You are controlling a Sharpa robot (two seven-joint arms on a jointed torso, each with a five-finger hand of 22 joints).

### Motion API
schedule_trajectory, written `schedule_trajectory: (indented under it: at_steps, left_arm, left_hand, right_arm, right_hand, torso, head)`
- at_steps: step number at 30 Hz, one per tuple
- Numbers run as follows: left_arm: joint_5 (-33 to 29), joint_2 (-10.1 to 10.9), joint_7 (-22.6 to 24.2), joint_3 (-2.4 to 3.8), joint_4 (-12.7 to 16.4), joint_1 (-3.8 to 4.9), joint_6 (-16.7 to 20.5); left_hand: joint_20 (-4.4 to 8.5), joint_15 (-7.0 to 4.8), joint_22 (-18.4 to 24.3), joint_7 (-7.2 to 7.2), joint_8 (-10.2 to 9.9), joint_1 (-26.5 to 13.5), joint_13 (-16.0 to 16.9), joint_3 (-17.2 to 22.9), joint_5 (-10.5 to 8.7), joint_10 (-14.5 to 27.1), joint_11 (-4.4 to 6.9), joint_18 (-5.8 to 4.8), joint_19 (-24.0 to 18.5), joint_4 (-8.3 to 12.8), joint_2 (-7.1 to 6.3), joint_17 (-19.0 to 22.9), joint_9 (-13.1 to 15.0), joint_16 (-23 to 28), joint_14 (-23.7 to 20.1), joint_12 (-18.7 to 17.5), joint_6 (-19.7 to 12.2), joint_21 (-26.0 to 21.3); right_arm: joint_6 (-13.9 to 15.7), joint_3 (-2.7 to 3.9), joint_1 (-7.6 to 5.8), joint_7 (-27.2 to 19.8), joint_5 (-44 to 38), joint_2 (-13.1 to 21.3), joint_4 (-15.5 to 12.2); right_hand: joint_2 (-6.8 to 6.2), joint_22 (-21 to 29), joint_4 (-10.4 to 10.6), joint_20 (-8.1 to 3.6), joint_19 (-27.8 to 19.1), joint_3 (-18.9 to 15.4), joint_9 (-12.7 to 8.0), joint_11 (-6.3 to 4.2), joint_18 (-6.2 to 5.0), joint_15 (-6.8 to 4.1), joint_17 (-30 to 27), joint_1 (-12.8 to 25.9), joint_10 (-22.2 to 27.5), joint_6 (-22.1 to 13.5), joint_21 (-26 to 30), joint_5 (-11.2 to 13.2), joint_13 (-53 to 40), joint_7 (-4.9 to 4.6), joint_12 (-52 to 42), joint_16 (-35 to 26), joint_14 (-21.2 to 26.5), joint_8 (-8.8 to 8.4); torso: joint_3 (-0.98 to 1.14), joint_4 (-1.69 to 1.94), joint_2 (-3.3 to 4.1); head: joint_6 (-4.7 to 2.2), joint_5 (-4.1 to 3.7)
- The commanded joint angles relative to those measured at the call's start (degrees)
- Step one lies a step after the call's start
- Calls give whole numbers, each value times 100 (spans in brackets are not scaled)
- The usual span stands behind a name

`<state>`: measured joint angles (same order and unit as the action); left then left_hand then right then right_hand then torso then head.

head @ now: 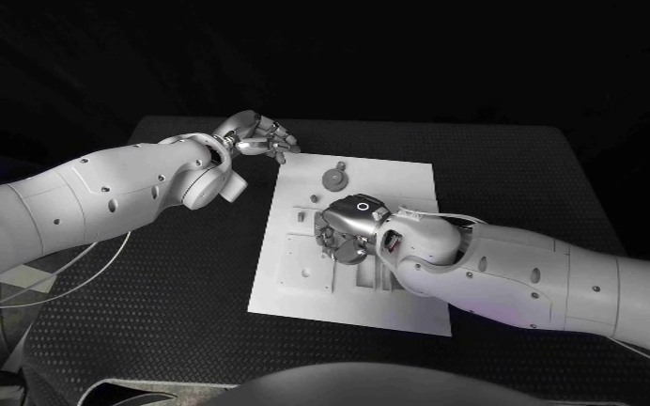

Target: Assemble the parts on the task board

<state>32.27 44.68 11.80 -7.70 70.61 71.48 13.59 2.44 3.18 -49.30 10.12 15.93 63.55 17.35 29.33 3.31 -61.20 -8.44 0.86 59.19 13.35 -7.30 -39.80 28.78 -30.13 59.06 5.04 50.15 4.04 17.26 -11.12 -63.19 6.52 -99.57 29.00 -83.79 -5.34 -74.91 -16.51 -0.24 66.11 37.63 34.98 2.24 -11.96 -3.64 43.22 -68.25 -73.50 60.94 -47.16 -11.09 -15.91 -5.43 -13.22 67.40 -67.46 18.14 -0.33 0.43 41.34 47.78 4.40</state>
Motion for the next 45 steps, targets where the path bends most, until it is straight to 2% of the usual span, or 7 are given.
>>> schedule_trajectory:
  at_steps: [1, 9, 20, 23, 45]
  left_arm:
    - [5, -10, 35, 4, 14, 6, -67]
    - [5, -19, 42, 4, 6, 5, -72]
    - [5, -26, 49, 4, 0, 5, -74]
    - [5, -26, 48, 4, 2, 5, -79]
    - [5, -14, 51, 4, 4, 5, -70]
  left_hand:
    - [3, -1, 10, 3, 10, 27, -8, -25, 26, -24, -20, 9, 38, -3, 6, -11, -6, 30, 22, -29, -30, 2]
    - [2, 0, 12, 3, 10, 24, -9, -27, 25, -24, -20, 7, 34, -4, 5, -17, -8, 39, 20, -30, -32, 0]
    - [1, 1, 14, 2, 12, 23, -10, -28, 26, -24, -21, 7, 33, -5, 10, -27, -8, 49, 20, -31, -30, -1]
    - [1, 1, 15, 3, 12, 21, -11, -29, 25, -23, -21, 6, 33, -7, 11, -30, -9, 51, 21, -32, -30, -1]
    - [0, 3, 19, 2, 14, 15, -13, -34, 25, -22, -22, 5, 28, -9, 11, -45, -11, 68, 21, -34, -30, -3]
  right_arm:
    - [-32, -2, 15, -14, -80, -9, -16]
    - [-65, -2, 33, -17, -99, -53, 13]
    - [-127, -2, 103, -17, -119, -91, 91]
    - [-138, -2, 105, -12, -124, -89, 107]
    - [-210, -5, 132, -5, -174, -113, 201]
  right_hand:
    - [44, -119, -8, -39, -19, 26, 8, 8, -304, -33, 7, 2, -34, 10, -36, -19, -11, -25, 10, -10, 12, 17]
    - [48, -119, -8, -39, -19, 25, 12, 8, -304, -33, 10, 5, -36, 9, -38, -20, -13, -25, 12, -9, 12, 16]
    - [52, -119, -10, -39, -21, 24, 17, 8, -304, -33, 14, 8, -37, 6, -40, -21, -15, -26, 14, -9, 12, 15]
    - [52, -119, -10, -39, -22, 24, 18, 8, -304, -33, 15, 9, -37, 5, -40, -21, -15, -26, 15, -10, 13, 14]
    - [60, -120, -14, -40, -26, 24, 27, 7, -304, -33, 22, 7, -37, 1, -44, -20, -19, -26, 21, -10, 15, 12]
  torso:
    - [-1, -2, 0]
    - [0, 5, 1]
    - [-2, -5, -1]
    - [3, 1, -1]
    - [-1, 0, -2]
  head:
    - [3, 5]
    - [12, -8]
    - [18, -20]
    - [20, -28]
    - [27, -62]
